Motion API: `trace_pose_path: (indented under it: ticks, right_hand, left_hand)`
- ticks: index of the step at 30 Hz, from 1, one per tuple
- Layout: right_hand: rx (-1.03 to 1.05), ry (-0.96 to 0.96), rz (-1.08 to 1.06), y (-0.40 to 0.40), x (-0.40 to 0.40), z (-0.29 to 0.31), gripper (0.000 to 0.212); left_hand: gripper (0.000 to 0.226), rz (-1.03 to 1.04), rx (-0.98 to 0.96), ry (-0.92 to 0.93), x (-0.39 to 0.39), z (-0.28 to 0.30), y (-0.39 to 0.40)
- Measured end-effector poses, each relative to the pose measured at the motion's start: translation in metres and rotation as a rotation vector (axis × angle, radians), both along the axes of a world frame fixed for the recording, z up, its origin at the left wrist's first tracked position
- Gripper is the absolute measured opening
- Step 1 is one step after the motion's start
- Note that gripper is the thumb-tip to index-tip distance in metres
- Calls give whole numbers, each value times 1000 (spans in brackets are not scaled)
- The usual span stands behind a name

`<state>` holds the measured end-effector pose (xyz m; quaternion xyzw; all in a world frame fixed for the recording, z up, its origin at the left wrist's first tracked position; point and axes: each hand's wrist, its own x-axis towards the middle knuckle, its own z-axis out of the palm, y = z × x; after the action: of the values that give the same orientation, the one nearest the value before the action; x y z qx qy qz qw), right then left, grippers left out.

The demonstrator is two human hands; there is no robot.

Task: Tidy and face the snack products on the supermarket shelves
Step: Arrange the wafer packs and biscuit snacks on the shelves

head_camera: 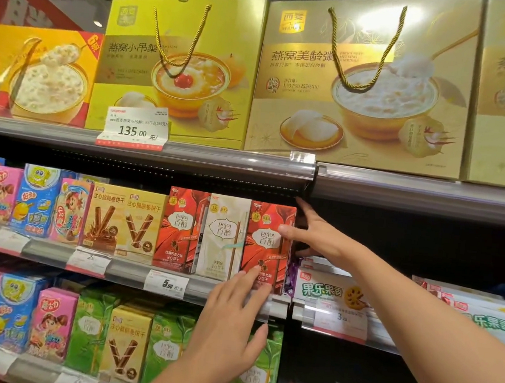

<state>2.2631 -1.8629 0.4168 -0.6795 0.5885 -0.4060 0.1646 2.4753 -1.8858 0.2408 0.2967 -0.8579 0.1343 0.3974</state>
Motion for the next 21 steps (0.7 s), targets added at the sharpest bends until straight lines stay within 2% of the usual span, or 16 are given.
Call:
trace_pose_path:
  ticks: [7,10,13,17,21]
  right_hand:
    - [-38,-46,-45,-2,-4,-2,120]
    - [-80,14,-91,5,-1,0,114]
    - [-294,258,-236,18,8,2,101]
    - [-689,649,-466,31,30,-4,64]
    - [-838,877,-454,31,72,-5,42]
  left_hand:
    - [64,-7,-12,1,6,3,-1]
    - [61,-32,-1,11,13,4,-1]
    - [51,-24,-25,56,34,4,-6]
    - [45,68,-42,129,73,-6,-28]
    - [52,207,10,127,105,-21,-48]
